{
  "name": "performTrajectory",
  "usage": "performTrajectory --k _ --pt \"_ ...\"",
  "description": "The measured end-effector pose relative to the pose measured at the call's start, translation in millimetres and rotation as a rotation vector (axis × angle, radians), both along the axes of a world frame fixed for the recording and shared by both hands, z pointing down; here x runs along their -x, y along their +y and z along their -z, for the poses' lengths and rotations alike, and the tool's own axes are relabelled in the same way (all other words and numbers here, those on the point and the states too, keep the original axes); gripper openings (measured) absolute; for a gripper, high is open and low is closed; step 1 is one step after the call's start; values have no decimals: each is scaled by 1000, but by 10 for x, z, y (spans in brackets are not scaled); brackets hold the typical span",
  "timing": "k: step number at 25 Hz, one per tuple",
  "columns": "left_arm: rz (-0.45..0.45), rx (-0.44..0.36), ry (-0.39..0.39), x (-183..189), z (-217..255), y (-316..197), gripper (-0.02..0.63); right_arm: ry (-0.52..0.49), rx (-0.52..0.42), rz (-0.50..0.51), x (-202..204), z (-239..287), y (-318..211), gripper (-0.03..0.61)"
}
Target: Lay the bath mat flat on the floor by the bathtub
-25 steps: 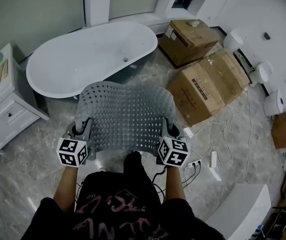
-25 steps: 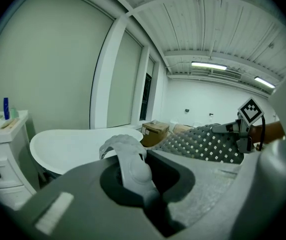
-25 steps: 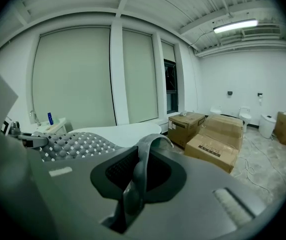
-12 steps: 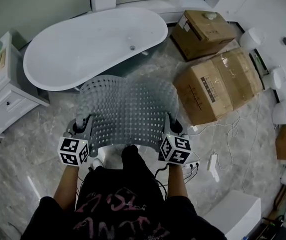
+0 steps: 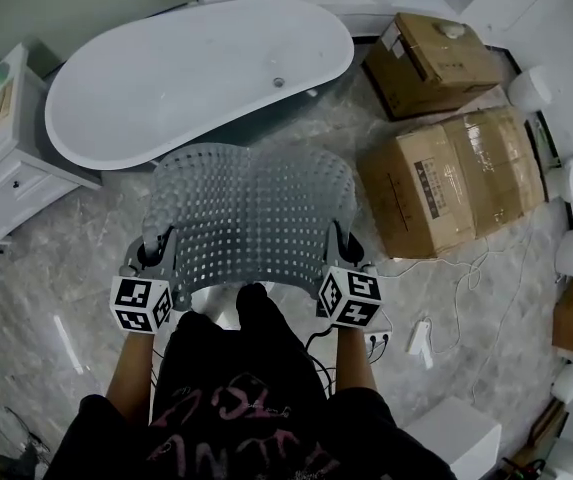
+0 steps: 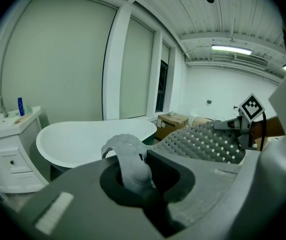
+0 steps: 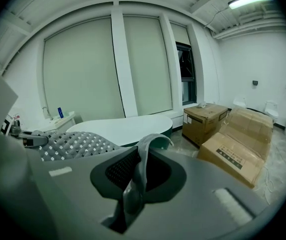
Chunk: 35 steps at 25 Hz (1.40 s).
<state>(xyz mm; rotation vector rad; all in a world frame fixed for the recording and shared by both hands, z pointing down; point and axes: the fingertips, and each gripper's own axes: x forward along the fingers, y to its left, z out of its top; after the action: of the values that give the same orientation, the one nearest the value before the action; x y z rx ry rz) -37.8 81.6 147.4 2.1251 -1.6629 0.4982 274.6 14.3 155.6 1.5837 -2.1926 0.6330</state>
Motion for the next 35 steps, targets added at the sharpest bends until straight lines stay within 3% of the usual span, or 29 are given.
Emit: performTrajectory --k 13,35 --pt "98 -10 -6 16 -55 -14 23 13 -11 98 72 -78 -249 54" --pt "75 42 11 314 -359 -170 23 77 20 80 310 -220 -389 54"
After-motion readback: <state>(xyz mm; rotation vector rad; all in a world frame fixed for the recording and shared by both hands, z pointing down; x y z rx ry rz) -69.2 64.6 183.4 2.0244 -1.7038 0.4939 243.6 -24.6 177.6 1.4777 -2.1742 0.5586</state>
